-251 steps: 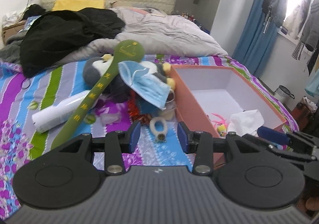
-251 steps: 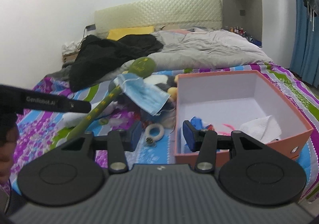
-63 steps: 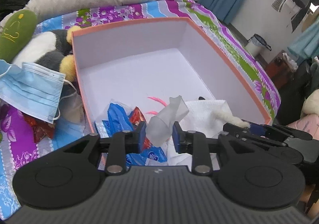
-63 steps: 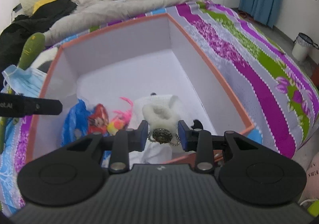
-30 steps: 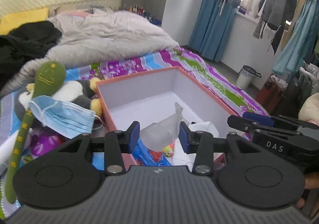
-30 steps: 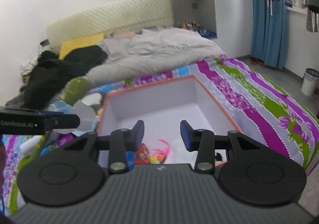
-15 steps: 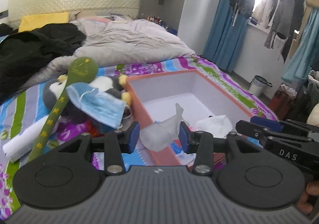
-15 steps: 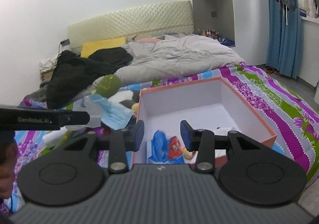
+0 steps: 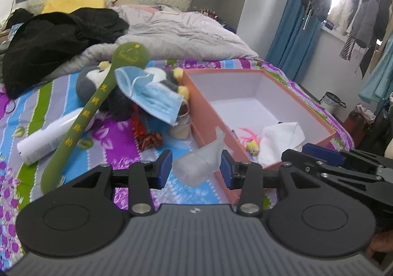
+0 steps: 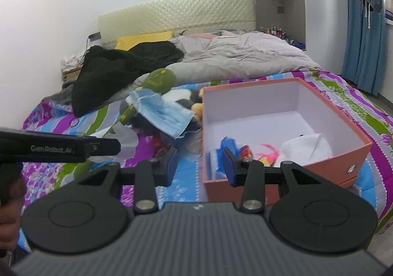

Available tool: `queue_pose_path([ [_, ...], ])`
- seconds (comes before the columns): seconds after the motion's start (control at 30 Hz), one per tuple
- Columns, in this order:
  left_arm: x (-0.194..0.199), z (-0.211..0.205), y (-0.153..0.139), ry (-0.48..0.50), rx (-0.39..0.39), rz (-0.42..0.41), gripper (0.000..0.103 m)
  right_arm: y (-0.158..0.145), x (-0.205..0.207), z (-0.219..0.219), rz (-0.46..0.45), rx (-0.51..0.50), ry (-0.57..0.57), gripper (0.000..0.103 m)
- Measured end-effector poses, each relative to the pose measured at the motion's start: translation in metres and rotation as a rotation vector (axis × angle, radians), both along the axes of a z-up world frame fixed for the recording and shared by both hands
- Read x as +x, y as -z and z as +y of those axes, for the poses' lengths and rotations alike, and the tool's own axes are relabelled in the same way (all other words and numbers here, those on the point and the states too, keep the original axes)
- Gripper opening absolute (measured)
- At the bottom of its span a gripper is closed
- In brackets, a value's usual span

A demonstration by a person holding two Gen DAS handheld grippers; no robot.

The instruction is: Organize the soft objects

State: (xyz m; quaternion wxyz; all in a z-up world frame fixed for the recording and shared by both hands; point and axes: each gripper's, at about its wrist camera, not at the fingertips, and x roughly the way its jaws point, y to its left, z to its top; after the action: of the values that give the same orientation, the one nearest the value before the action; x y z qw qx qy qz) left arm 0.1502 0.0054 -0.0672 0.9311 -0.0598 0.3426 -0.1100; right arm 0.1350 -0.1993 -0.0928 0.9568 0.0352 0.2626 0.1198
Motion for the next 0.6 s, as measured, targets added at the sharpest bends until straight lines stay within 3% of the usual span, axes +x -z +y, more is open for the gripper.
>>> queue_pose_path([
  [0.6,-0.041,0.074,0.049,-0.138,-0.025,0.104,0.048,0.035,-0.026,0.060,0.073,-0.063,-0.094,0.043],
])
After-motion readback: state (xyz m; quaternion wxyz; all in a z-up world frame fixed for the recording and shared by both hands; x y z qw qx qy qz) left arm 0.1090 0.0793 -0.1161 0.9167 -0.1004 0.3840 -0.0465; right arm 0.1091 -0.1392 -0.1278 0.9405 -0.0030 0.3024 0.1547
